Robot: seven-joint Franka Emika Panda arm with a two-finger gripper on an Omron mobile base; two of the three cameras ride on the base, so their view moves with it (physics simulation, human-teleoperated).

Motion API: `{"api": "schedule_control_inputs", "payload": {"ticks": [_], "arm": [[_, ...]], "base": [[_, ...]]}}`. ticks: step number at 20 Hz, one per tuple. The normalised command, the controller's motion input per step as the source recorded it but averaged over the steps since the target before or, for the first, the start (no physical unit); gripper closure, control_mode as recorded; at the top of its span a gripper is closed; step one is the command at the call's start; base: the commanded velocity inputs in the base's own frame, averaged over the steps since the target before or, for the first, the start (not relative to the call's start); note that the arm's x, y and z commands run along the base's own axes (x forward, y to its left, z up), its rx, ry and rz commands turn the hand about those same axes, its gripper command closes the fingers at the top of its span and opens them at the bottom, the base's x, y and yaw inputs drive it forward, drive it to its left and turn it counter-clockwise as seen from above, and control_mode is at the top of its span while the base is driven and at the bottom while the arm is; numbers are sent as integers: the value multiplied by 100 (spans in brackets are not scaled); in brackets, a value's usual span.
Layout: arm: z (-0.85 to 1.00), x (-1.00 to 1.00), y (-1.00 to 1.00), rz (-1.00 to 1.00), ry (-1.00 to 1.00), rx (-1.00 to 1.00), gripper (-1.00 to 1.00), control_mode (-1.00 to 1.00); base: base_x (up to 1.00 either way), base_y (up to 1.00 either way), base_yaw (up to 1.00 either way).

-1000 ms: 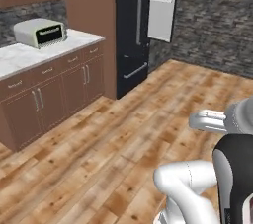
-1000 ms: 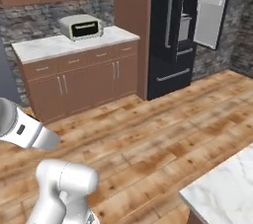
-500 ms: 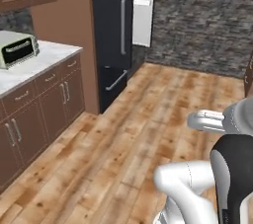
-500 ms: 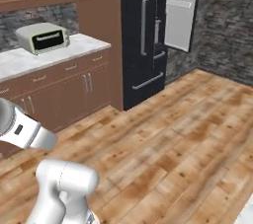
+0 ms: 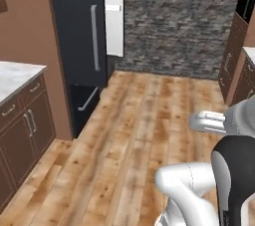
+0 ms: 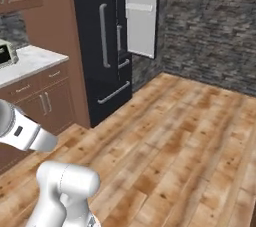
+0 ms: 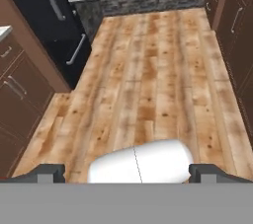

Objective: Grab the garlic and lemon from the fridge, place them in the blender, close the lid, and turn on the blender to create a marinade.

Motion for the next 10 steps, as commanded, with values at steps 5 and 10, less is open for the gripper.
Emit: {"api": "schedule_control_inputs", "payload": {"ticks": [5,10], "arm": [[0,0,0,0,0,0,-100,100],[0,0,0,0,0,0,-100,100]], "base": [[100,-19,-12],[100,-36,1]]}}
